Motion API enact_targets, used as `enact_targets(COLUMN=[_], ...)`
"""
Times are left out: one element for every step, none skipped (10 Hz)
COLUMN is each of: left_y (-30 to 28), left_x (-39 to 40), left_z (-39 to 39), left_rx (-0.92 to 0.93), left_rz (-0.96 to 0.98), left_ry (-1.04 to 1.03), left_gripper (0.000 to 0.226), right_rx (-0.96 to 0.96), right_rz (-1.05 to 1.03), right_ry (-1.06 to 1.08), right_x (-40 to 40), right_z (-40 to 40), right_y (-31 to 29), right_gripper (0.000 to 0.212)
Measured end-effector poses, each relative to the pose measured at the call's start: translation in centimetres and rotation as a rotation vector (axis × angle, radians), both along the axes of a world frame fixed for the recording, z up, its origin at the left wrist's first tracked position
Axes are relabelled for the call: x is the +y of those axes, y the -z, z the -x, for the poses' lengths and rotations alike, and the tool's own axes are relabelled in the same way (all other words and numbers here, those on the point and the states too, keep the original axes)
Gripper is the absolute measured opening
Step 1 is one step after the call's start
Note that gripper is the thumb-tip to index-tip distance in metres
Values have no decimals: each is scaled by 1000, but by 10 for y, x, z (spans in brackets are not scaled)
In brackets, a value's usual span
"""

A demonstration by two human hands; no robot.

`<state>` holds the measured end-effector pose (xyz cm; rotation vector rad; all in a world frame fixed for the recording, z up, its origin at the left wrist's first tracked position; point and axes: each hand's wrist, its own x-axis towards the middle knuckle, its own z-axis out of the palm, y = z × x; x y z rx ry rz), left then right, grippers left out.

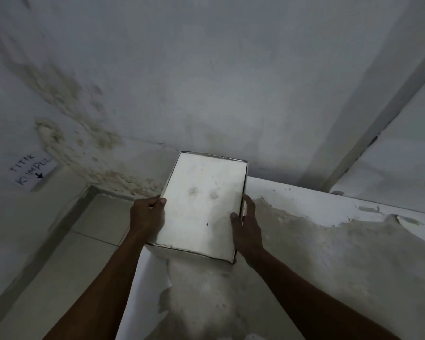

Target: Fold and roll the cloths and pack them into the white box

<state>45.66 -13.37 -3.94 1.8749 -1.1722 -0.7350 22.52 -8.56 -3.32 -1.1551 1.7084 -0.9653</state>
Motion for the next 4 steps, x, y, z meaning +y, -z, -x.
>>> enact_targets(left_y=[0,-8,-16,-27], left_x=[0,3,8,14], left_z=[-1,-2,2,15], left_rx=[20,1,-74,-195], left_rz=[-16,-68,-114,-97], left_ry=[6,41,124,164], left_gripper=[21,23,22,33], right_rx=[-27,-48,-83,-104], right_rz=[-31,-85,-143,-183], right_ry=[-44,-92,-117,-92], right_x=[1,1,1,6], right_z=[7,13,19,27], right_y=[-2,-5,-5,-11], right_gripper=[55,57,57,56])
